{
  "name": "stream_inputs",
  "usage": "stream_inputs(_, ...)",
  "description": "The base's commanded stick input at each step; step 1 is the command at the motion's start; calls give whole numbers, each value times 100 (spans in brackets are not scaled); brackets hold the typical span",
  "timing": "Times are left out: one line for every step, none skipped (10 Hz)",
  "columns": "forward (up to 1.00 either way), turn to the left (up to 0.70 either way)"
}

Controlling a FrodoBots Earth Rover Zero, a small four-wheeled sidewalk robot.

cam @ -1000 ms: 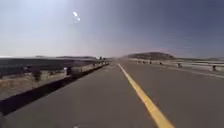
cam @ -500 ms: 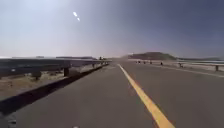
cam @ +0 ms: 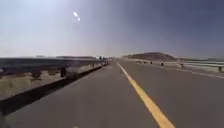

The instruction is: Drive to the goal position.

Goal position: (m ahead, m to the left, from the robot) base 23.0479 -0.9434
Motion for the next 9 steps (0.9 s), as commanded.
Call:
stream_inputs(50, 0)
stream_inputs(50, 0)
stream_inputs(50, 0)
stream_inputs(50, 0)
stream_inputs(50, 0)
stream_inputs(50, 0)
stream_inputs(50, 0)
stream_inputs(50, 0)
stream_inputs(50, 0)
